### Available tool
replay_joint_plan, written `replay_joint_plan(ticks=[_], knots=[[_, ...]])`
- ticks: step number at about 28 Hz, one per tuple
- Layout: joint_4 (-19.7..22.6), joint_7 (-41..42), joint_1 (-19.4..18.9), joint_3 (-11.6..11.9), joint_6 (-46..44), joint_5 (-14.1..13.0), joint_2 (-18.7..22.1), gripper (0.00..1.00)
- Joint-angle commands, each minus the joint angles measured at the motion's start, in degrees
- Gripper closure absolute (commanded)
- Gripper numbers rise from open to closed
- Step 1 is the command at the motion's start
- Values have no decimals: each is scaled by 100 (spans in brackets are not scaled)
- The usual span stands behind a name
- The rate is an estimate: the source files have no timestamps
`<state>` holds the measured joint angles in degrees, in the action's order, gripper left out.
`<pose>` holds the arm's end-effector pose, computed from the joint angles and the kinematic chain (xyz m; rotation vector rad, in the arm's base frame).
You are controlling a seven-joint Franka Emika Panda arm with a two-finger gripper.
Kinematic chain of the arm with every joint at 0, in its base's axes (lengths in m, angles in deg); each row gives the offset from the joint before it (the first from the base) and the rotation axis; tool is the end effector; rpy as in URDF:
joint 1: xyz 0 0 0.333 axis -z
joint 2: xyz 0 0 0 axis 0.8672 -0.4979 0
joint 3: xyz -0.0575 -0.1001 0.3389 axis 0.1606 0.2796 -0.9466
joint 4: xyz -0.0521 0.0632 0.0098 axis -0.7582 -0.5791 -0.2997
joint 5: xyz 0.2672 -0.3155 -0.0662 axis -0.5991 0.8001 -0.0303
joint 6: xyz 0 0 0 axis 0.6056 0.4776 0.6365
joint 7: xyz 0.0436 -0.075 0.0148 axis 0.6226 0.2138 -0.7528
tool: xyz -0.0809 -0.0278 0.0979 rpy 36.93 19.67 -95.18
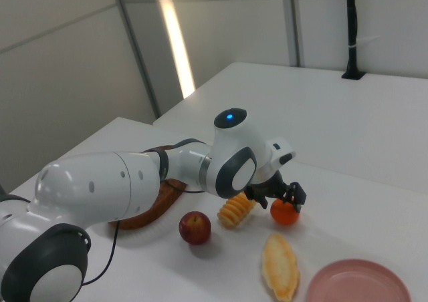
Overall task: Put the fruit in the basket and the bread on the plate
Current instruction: 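Move the gripper down over the orange and grasp it, then carry the orange to the wicker basket and lower it in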
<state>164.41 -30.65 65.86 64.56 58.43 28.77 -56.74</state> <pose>0.7996 -0.0405 0.3235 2.9873 0.4225 0.4314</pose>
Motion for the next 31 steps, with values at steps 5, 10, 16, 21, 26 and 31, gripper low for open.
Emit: replay_joint_plan(ticks=[5, 10, 16, 21, 26, 31], knots=[[-8, -29, -63, 78, 120, 703, -57, 19], [-8, -685, -54, 69, 120, 810, -66, 64], [-8, -846, -63, 34, 111, 766, -48, 100], [-25, -1178, -255, -18, 76, 696, 153, 100], [-17, -1916, -676, -36, -3, 696, 557, 95], [-34, -2199, -1256, -141, -713, 696, 865, 95]])
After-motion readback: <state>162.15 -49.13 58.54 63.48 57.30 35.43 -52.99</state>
